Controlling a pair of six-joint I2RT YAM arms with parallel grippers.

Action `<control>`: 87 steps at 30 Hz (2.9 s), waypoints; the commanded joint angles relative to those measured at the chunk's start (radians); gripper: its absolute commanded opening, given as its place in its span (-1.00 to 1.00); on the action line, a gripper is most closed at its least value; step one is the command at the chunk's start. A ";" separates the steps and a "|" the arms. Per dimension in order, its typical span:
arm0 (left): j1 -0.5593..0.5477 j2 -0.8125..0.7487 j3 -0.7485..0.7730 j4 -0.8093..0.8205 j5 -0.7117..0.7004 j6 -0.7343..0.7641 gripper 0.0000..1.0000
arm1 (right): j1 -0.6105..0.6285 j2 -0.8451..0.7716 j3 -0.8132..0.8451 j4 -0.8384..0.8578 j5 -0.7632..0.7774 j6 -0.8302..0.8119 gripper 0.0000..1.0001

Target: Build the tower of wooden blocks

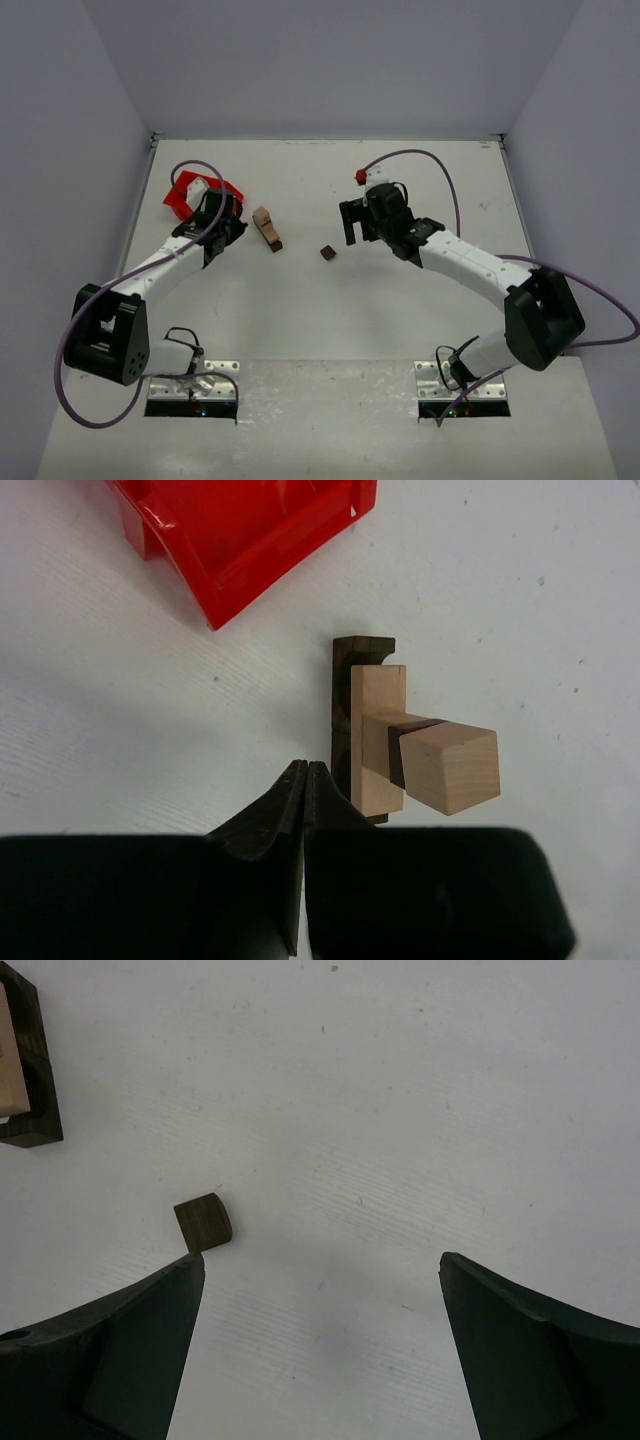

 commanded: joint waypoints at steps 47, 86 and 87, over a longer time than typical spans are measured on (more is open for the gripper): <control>0.011 0.194 0.118 0.138 0.104 0.083 -1.00 | -0.013 -0.012 -0.033 0.052 0.042 -0.001 0.97; 0.011 0.208 0.118 0.167 0.145 0.097 -1.00 | -0.013 0.001 -0.027 0.052 0.031 -0.009 0.97; 0.011 0.207 0.117 0.167 0.145 0.097 -1.00 | -0.014 0.002 -0.027 0.052 0.030 -0.009 0.97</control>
